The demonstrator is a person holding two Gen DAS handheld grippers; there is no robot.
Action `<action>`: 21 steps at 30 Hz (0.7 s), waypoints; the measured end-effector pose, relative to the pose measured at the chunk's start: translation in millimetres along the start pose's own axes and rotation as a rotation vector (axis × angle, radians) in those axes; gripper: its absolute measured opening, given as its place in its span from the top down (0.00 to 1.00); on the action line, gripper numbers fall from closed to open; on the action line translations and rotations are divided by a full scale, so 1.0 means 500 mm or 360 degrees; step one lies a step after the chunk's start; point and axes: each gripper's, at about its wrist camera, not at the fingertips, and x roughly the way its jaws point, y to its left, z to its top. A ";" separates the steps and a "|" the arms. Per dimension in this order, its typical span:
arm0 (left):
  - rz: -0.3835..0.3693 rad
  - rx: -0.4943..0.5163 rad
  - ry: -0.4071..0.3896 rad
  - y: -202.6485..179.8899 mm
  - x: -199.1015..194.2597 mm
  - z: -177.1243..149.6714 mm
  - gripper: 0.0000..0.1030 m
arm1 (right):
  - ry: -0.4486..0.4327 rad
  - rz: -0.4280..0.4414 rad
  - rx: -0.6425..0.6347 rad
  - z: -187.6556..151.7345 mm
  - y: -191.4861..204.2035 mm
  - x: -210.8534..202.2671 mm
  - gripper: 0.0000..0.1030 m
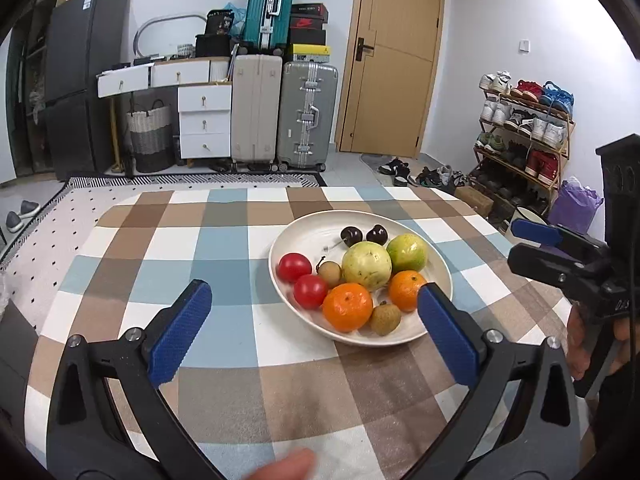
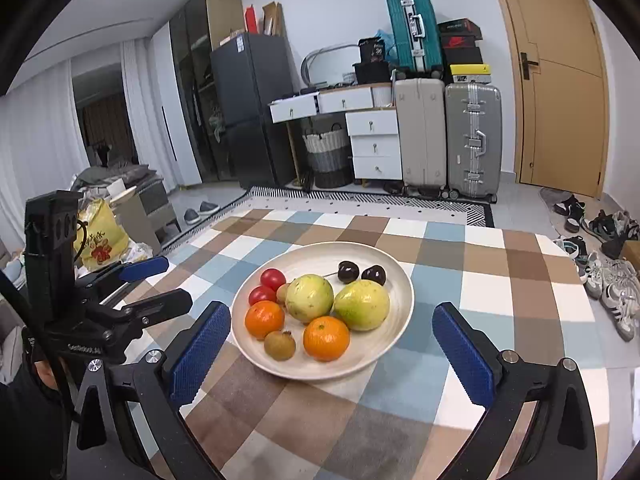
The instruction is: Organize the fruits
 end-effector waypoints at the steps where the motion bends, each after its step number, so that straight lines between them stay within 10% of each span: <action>1: -0.0001 0.0009 -0.0015 -0.001 -0.005 -0.005 0.01 | -0.0010 0.0003 0.0011 -0.006 -0.001 -0.004 0.00; 21: 0.0028 0.0036 -0.0037 -0.019 0.011 -0.036 0.00 | -0.0069 0.0014 -0.0096 -0.053 0.035 0.022 0.00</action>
